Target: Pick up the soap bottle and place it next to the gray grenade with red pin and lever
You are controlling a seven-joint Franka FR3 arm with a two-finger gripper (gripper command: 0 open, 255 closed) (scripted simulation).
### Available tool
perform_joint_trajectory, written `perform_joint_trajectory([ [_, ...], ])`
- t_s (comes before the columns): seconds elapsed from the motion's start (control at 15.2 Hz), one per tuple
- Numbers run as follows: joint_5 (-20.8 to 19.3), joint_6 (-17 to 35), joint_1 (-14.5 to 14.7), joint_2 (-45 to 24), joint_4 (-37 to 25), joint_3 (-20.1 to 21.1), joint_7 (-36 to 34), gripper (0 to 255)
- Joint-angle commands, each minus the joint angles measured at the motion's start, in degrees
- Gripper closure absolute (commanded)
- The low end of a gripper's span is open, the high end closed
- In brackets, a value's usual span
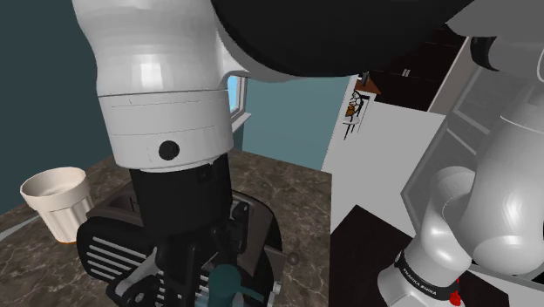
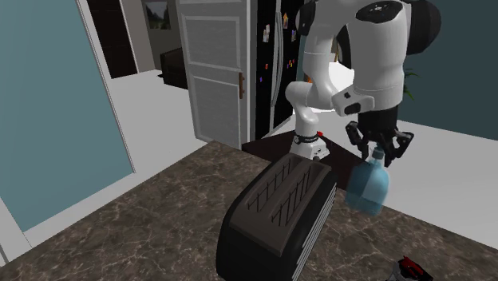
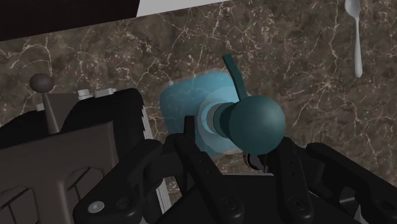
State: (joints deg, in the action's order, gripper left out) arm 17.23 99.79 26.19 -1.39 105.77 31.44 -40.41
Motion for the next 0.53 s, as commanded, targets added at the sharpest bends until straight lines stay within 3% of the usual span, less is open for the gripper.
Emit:
perform_joint_trajectory([
  [0.0, -0.05, 1.5, 0.05, -0.27, 1.26, 0.03, 0.34, 255],
  [0.46, -0.27, 6.61, 0.3, -1.48, 5.38, 0.21, 1.3, 255],
])
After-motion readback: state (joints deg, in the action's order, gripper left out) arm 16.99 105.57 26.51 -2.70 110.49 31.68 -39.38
